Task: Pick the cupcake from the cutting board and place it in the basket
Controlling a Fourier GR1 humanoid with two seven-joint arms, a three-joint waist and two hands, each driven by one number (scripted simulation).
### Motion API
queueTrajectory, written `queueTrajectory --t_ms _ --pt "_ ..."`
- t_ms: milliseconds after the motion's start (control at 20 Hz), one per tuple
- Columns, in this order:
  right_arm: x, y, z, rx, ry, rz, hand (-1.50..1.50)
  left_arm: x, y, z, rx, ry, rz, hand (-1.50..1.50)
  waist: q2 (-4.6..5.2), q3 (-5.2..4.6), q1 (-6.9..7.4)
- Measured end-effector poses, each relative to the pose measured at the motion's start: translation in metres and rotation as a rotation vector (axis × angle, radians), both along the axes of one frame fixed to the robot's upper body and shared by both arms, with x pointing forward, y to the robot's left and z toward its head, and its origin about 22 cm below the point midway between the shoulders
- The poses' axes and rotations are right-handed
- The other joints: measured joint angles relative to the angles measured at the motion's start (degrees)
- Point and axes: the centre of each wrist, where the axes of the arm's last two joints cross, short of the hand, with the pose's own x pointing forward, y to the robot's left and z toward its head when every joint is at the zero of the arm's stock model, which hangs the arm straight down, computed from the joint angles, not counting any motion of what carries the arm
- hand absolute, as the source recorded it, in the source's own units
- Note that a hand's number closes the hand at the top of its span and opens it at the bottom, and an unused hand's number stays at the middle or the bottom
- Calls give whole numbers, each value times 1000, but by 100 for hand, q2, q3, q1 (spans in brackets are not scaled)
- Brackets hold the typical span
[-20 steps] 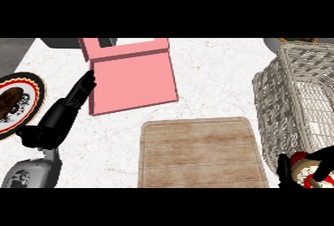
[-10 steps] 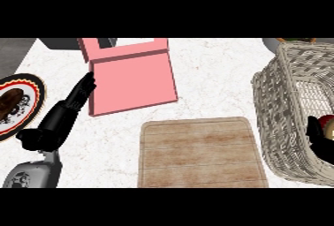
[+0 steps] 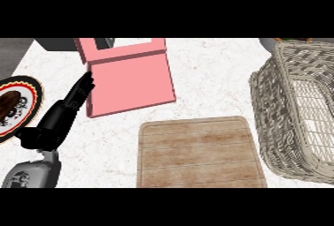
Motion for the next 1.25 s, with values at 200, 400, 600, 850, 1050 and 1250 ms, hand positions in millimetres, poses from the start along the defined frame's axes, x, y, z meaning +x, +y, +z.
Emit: queueTrajectory --t_ms 200,400,600,850,1050,1250 --pt "12 -21 -11 45 -62 -45 -150 -6 -1 1 1 4 -2 0 -5 0 8" --pt "28 -35 -17 88 -94 -52 -150 -4 -1 4 -1 5 -8 0 -8 -3 1" --pt "36 -49 -20 69 -105 -29 -150 1 3 4 1 6 3 0 -8 -5 -8" --pt "45 -55 -12 106 -151 14 -150 -2 3 5 -3 -1 7 0 -11 -5 -12" --pt "43 -60 8 197 -191 29 -150 0 0 4 -6 0 4 0 -17 -8 -29" --pt "34 -85 24 322 -197 -1 -150 1 2 2 2 2 8 0 -19 -9 -49"
